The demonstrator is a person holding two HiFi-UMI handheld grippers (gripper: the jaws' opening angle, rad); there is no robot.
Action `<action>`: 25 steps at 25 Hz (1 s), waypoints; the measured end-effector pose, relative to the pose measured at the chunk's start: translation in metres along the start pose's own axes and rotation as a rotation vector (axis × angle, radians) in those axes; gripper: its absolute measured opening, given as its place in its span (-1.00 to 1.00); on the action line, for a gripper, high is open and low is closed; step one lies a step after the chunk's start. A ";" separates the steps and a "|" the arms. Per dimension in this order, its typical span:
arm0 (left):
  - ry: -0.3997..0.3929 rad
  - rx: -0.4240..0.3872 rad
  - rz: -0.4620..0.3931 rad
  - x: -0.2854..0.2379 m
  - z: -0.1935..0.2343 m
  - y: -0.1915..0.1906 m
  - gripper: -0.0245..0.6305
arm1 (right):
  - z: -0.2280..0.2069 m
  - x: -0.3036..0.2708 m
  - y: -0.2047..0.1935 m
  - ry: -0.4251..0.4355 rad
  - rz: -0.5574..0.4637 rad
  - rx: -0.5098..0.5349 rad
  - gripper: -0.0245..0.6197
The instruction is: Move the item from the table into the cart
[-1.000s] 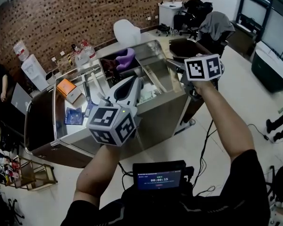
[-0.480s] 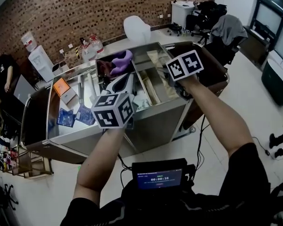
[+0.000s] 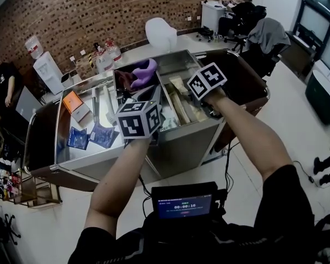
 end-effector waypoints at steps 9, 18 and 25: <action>-0.005 0.016 0.004 0.001 0.006 -0.004 -0.92 | 0.000 -0.020 -0.002 0.000 0.090 0.002 -0.79; -0.001 0.026 0.010 -0.003 0.019 -0.007 -0.92 | -0.008 -0.045 0.000 -0.015 0.213 0.009 -0.79; -0.012 0.028 0.027 -0.015 0.018 -0.008 -0.92 | -0.011 -0.060 -0.004 -0.029 0.300 0.023 -0.79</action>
Point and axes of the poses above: the fingertips, and each gripper's own axes: x backward along the fingers, z to its left, y out of its top, the point moved 6 cm from there along x, backward along the fingers, and after that the axes turned 2 degrees about -y, right-handed, at the moved point
